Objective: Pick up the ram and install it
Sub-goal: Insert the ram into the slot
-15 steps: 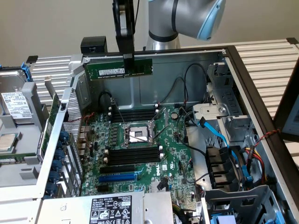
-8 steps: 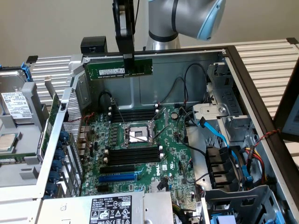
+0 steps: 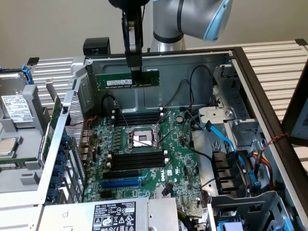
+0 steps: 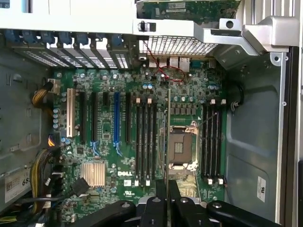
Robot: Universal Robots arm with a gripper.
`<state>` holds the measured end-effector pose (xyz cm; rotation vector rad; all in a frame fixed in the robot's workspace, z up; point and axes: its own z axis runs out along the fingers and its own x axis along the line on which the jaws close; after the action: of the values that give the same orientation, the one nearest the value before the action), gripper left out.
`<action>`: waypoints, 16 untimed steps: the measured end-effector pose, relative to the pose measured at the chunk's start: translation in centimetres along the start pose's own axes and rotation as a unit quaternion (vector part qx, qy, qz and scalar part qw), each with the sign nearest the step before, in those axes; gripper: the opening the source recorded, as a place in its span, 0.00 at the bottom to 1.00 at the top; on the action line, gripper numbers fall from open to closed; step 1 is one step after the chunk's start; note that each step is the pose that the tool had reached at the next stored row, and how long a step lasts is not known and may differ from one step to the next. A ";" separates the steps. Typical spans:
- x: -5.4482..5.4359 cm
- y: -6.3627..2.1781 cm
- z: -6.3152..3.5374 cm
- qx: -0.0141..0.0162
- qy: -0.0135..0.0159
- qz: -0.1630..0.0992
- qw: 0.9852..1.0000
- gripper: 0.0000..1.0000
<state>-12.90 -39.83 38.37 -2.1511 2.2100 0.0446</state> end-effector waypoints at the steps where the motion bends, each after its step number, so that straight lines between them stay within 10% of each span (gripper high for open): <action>1: -0.3 -0.05 0.40 -0.004 0.002 0.000 1.000 0.14; 2: -0.5 -0.20 0.64 -0.003 0.034 0.002 0.999 0.14; 9: -0.4 -0.52 1.48 -0.003 0.022 0.003 1.000 0.14; 16: -0.3 -0.50 2.74 -0.002 0.022 0.004 1.000 0.14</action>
<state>-12.33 -39.41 35.66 -2.1667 2.2440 0.0036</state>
